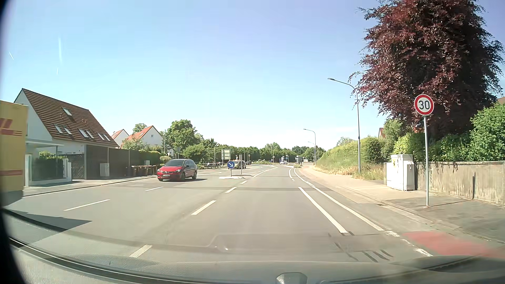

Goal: Follow the waypoints while adhering to traffic rules and regulations

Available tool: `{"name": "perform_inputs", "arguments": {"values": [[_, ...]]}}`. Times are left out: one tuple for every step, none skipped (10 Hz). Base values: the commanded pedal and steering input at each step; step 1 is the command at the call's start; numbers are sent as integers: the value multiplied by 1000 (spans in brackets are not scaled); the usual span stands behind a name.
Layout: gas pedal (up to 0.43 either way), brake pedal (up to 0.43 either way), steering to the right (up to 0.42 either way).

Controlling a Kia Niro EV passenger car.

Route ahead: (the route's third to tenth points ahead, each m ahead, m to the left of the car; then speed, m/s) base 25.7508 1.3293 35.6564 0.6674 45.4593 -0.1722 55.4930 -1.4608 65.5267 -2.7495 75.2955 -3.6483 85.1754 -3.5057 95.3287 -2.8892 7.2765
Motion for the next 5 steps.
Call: {"name": "perform_inputs", "arguments": {"values": [[79,30,10],[79,30,11],[79,30,10],[79,30,10],[79,30,9]]}}
